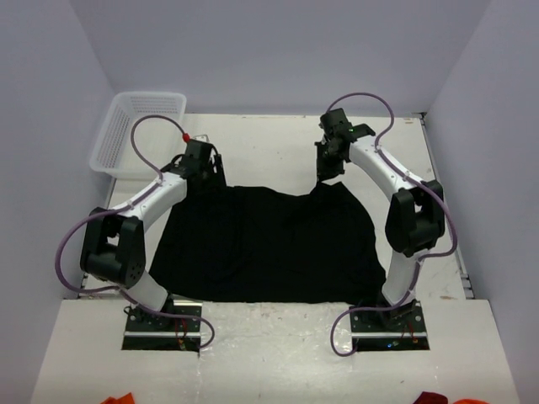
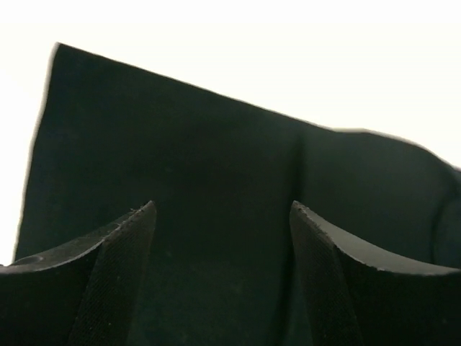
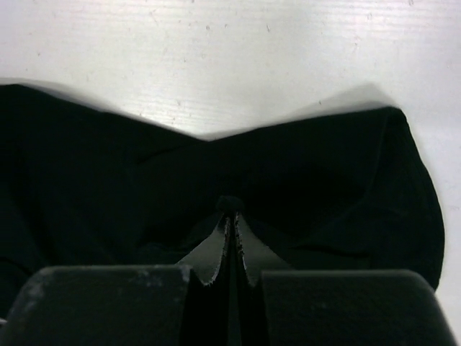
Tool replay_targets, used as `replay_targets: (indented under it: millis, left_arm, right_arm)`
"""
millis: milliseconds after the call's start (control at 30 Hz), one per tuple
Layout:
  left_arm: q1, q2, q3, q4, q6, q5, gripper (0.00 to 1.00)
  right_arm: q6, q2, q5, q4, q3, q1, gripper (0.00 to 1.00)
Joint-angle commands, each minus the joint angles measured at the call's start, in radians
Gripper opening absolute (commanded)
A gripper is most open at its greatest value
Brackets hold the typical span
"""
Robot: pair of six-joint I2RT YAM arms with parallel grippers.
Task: Fold and stack the t-shirts
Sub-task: Grap the side of the flattened tshirt furthest away from the robot with both arms
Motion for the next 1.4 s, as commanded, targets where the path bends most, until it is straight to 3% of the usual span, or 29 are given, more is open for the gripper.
replay_targets:
  millis: [0,200,600,767,1100,1367]
  left_arm:
    - [0.046,0.037,0.087,-0.056,0.000,-0.046,0.77]
    - [0.108,0.149,0.174,-0.061,0.018,-0.052,0.75]
    - [0.153,0.348,0.336,-0.205,0.021,-0.343,0.70]
    - [0.179,0.383,0.356,-0.208,0.018,-0.371,0.69]
    - [0.227,0.479,0.454,-0.193,0.050,-0.278,0.64]
    - [0.233,0.506,0.435,-0.173,0.055,-0.210,0.56]
  right_arm:
    - [0.011,-0.093,0.023,0.033,-0.052,0.009,0.00]
    - [0.019,-0.203,0.006,0.071,-0.135,0.020,0.00]
    - [0.008,-0.285,-0.010,0.096,-0.187,0.028,0.00]
    - [-0.001,-0.289,-0.014,0.096,-0.190,0.026,0.00]
    - [-0.009,-0.289,-0.028,0.099,-0.185,0.028,0.00]
    - [-0.009,-0.297,-0.020,0.087,-0.182,0.028,0.00]
